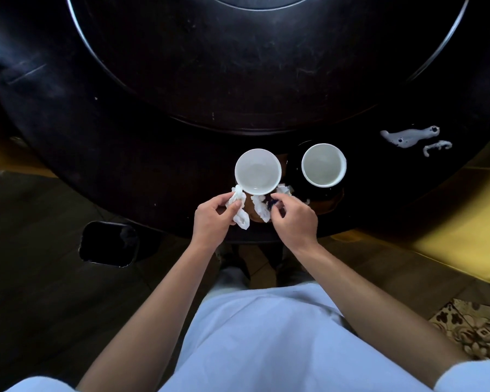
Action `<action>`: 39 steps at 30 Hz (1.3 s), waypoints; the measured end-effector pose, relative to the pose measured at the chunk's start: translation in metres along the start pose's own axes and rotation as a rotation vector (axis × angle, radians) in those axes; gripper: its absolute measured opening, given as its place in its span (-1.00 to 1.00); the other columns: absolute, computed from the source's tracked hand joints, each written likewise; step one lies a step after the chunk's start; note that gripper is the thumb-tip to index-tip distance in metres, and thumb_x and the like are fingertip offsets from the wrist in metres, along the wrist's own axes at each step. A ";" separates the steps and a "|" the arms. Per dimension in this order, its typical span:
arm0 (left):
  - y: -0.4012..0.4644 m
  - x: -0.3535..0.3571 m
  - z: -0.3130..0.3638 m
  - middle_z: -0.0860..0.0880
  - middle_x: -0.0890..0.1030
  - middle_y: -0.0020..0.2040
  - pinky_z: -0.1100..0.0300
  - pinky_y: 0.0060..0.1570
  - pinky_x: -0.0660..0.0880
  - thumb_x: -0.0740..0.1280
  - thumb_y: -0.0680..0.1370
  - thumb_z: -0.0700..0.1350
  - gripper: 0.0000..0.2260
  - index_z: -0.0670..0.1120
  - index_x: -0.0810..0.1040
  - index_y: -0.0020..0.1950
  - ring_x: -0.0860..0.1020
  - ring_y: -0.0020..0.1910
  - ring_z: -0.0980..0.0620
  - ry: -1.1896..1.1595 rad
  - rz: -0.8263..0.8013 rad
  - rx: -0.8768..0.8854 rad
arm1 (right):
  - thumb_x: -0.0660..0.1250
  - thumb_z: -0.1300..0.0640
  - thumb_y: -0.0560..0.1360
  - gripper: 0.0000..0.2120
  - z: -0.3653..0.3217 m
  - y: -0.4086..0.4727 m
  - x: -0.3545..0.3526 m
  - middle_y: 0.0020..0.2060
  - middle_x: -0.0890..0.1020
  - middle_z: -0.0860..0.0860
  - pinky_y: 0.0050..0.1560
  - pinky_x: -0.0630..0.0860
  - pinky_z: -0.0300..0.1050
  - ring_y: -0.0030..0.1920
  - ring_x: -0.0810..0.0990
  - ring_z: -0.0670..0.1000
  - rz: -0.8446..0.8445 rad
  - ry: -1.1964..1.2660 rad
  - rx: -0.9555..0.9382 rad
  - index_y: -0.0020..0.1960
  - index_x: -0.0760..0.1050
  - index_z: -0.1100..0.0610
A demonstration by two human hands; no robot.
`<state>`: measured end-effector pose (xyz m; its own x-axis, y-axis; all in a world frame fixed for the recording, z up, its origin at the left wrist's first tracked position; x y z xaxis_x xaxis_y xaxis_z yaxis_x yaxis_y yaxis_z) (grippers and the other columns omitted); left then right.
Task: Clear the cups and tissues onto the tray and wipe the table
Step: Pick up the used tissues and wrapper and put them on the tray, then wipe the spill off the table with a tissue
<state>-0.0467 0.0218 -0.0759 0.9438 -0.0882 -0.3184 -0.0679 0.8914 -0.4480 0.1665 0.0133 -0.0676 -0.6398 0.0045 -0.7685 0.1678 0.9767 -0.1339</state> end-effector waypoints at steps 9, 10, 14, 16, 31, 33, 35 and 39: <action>-0.014 0.031 0.114 0.05 0.65 -0.01 0.08 -0.05 0.64 0.53 0.53 -0.15 -0.73 -0.10 0.69 0.23 0.67 -0.13 0.07 0.363 -0.339 0.507 | 0.34 0.15 0.62 -0.65 -0.035 0.007 -0.072 0.27 0.57 -0.15 0.05 0.51 -0.37 0.10 0.59 -0.12 -0.234 0.482 -0.120 0.39 0.52 -0.03; -0.016 0.035 0.127 0.04 0.65 0.00 0.09 -0.06 0.65 0.53 0.53 -0.17 -0.73 -0.10 0.69 0.23 0.67 -0.12 0.06 0.338 -0.339 0.538 | 0.34 0.15 0.62 -0.68 -0.034 0.007 -0.079 0.25 0.59 -0.14 0.03 0.52 -0.36 0.09 0.61 -0.10 -0.253 0.500 -0.142 0.36 0.54 -0.01; -0.017 0.047 0.157 -0.03 0.64 0.00 0.02 -0.07 0.67 0.53 0.53 -0.15 -0.81 -0.10 0.61 0.09 0.68 -0.05 -0.04 0.151 -0.221 0.520 | 0.36 0.03 0.60 -0.74 -0.013 0.003 -0.095 0.02 0.69 -0.11 -0.06 0.61 -0.26 0.03 0.66 -0.06 -0.292 0.625 -0.067 0.28 0.57 -0.02; -0.018 0.064 0.164 -0.06 0.66 -0.01 -0.05 -0.08 0.68 0.53 0.53 -0.13 -0.82 -0.12 0.60 0.05 0.70 -0.06 -0.06 0.062 -0.183 0.448 | 0.39 0.01 0.57 -0.72 -0.001 0.002 -0.104 0.02 0.70 -0.06 -0.06 0.62 -0.23 0.03 0.68 -0.04 -0.294 0.701 -0.035 0.27 0.57 -0.02; 0.004 0.177 0.213 0.12 0.65 0.21 0.13 0.25 0.51 0.34 0.60 0.19 -0.73 0.11 0.60 0.21 0.58 0.25 0.13 0.179 -0.186 0.530 | 0.48 0.11 0.53 -0.90 0.114 0.017 -0.206 -0.24 0.67 -0.02 -0.29 0.53 -0.19 -0.29 0.64 -0.06 -0.007 0.803 0.169 0.00 0.60 0.10; 0.037 0.188 0.220 0.10 0.53 0.40 0.13 0.41 0.32 0.27 0.65 0.18 -0.64 0.08 0.52 0.40 0.41 0.45 0.09 0.400 -0.207 0.584 | 0.50 0.02 0.51 -0.85 0.137 0.022 -0.218 -0.22 0.69 -0.01 -0.30 0.55 -0.16 -0.27 0.64 -0.06 0.076 0.755 0.230 -0.01 0.61 0.07; 0.074 0.201 0.227 0.02 0.43 0.52 0.08 0.50 0.21 0.24 0.66 0.18 -0.54 0.01 0.44 0.51 0.28 0.56 0.01 0.574 -0.225 0.633 | 0.49 -0.07 0.49 -0.82 0.157 0.028 -0.226 -0.19 0.69 -0.04 -0.27 0.57 -0.15 -0.23 0.65 -0.08 0.136 0.663 0.278 -0.03 0.62 0.03; 0.148 0.232 0.243 -0.10 0.38 0.56 -0.08 0.57 0.16 0.24 0.65 0.17 -0.47 -0.08 0.42 0.53 0.21 0.61 -0.15 0.779 -0.163 0.781 | 0.45 -0.17 0.46 -0.78 0.195 0.038 -0.249 -0.17 0.69 -0.08 -0.21 0.55 -0.10 -0.17 0.66 -0.04 0.279 0.501 0.382 -0.07 0.61 -0.02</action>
<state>0.2406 0.2414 -0.0134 0.4439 -0.2402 -0.8633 0.5192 0.8542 0.0293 0.4783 0.0076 -0.0033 -0.7884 0.4336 -0.4364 0.5706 0.7807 -0.2550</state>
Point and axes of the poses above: each hand's wrist, its own y-axis towards the middle knuckle, its own x-axis out of the palm, z = x × y, the point moved 8 cm from there along y, towards the middle knuckle
